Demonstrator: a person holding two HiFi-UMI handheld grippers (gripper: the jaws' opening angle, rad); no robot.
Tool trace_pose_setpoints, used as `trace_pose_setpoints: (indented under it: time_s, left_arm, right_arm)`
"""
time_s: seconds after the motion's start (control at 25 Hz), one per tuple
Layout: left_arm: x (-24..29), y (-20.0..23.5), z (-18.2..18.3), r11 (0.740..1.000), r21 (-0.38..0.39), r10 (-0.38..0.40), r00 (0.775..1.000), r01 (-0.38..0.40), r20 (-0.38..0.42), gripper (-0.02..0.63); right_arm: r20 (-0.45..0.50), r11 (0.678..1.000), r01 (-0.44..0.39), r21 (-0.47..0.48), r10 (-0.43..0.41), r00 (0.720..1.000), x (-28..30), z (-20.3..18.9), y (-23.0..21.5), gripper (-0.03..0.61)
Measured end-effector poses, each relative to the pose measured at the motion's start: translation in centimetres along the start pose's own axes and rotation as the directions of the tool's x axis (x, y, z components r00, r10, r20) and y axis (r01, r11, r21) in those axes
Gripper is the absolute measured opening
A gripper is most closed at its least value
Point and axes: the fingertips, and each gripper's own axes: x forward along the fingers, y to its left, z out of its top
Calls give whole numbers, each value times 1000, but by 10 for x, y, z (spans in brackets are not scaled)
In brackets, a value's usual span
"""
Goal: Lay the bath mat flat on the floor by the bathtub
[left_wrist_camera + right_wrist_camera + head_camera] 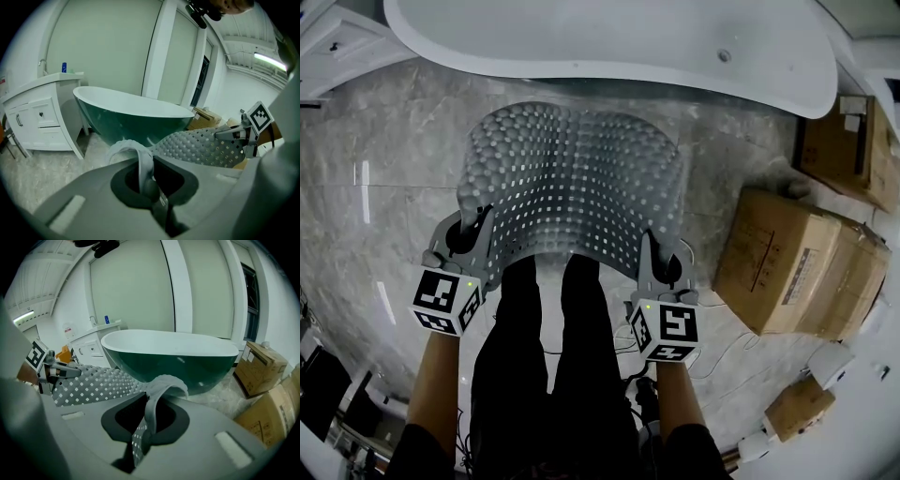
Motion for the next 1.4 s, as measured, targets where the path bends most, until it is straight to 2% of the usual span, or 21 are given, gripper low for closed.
trace_pose_setpoints:
  time_s: [0.24, 0.4, 0.84, 1.04, 1.24, 1.4]
  left_arm:
    - [42, 27, -29, 1000, -14, 0, 1000, 1, 3, 18]
    - [53, 38, -49, 1000, -27, 3, 1000, -3, -2, 18]
    - [71, 56, -76, 999, -26, 39, 999, -40, -31, 18]
    - [63, 43, -66, 1000, 6, 30, 999, -30, -21, 18]
    - [69, 50, -78, 999, 18, 36, 999, -36, -34, 18]
    - [7, 12, -26, 998, 47, 45, 999, -45, 3, 18]
  right_arm:
    - [4, 1000, 11, 5, -11, 1000, 50, -18, 7, 43]
    - [0, 1000, 11, 5, -11, 1000, 66, -31, 14, 43]
    - [-12, 1000, -1, 16, 2, 1000, 94, -57, 21, 43]
    - [4, 1000, 6, 22, -6, 1000, 81, -49, 16, 43]
    - [-4, 1000, -10, 17, 10, 1000, 96, -60, 22, 43]
    - [36, 1000, -8, 4, 8, 999, 19, -17, 21, 43]
